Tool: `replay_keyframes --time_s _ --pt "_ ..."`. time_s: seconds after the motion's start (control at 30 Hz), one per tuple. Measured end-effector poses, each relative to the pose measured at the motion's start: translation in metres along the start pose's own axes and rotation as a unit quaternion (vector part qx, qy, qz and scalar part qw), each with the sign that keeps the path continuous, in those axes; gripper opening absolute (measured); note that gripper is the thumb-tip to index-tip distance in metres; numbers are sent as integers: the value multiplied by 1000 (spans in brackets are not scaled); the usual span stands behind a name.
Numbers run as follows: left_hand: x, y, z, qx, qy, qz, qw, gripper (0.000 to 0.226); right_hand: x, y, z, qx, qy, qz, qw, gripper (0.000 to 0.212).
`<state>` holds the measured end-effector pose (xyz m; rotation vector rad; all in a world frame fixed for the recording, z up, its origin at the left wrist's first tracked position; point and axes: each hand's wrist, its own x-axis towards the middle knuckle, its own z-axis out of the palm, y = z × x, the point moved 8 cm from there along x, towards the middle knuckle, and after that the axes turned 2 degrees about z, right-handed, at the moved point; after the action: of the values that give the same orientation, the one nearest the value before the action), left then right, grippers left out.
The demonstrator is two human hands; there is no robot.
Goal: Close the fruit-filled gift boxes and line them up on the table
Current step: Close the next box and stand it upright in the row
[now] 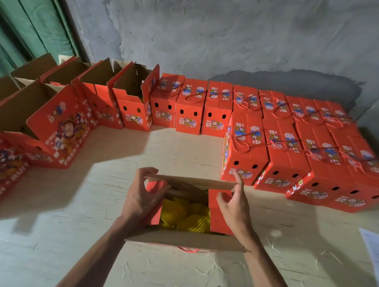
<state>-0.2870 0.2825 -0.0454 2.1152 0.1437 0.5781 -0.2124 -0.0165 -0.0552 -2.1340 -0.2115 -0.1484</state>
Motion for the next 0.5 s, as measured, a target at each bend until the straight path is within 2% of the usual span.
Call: replay_keyframes --time_s 0.07,0.17,0.33,0.4,0.5 --pt "-4 -5 -1 17 -6 -4 1000 58 2 8 3 12 -10 29 999 65" --pt "-8 -7 -4 30 -20 8 999 57 2 23 7 97 -41 79 991 37" --pt "-17 1 -7 44 -16 48 998 49 -1 21 -2 144 -7 33 989 24" --pt "-18 1 -7 45 -18 57 997 45 -2 19 -7 132 6 7 991 24" --pt "-15 -5 -5 20 -38 19 999 36 -3 21 -7 96 -12 -11 995 41"
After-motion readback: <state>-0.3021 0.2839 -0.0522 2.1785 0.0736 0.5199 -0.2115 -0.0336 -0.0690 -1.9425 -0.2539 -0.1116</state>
